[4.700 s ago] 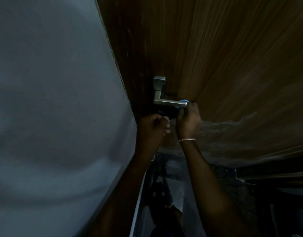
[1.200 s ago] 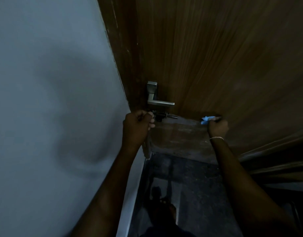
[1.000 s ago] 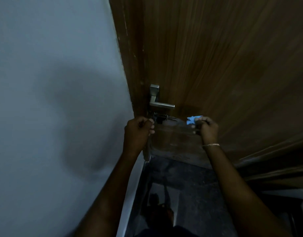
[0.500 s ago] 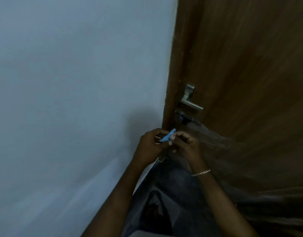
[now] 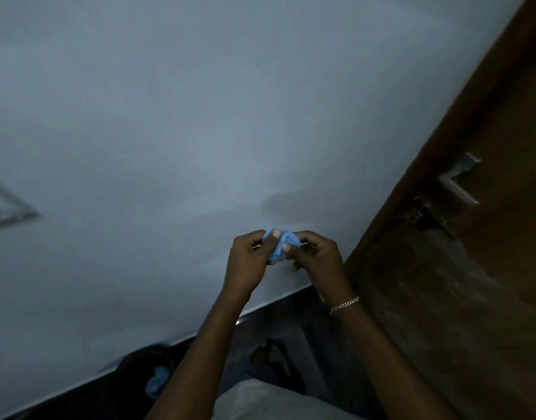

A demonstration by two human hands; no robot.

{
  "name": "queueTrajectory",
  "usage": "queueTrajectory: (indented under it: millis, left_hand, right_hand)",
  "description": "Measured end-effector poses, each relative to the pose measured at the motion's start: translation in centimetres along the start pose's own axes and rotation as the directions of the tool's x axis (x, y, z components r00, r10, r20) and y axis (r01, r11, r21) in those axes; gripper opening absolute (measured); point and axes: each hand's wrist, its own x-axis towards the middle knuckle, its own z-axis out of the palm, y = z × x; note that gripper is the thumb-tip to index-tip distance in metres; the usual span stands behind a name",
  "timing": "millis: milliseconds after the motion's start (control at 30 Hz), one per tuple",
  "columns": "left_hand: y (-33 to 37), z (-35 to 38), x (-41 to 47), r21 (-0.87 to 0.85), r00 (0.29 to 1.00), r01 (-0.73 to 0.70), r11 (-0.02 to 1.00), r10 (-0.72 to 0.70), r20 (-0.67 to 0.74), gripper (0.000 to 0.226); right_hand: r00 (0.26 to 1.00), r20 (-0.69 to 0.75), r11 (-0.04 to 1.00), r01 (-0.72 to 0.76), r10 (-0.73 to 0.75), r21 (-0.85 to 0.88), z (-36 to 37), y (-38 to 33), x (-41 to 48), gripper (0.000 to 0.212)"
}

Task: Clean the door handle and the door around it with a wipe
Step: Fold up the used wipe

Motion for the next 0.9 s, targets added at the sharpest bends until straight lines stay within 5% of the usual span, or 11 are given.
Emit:
queueTrajectory:
  millis: [267,433,900]
  left_hand:
    - [-2.7,-11.8,-6.0,-0.103,0.934,0.036,0.994,-0.070,-0.350,0.012]
    - [-4.6,-18.7,-10.0,-0.229,0.896,0.071,0.971,-0.163,-0.413,0.023]
    - [-17.9,-38.9,-17.8,-0.168,0.693,0.335,0.927,-0.363,-0.623,0.021]
  right_hand:
    - [0.960,0.273,0.997,-0.069,0.057,0.033,11.0,0.0,-1.0,0.012]
    - [0.902,0.423,0.994,-0.107,0.089,0.021,19.4,0.5,-2.6,0.018]
    - [0.723,0.607,0.939,-0.182,0.329,-0.292,42.6,9.4,-7.7,0.039]
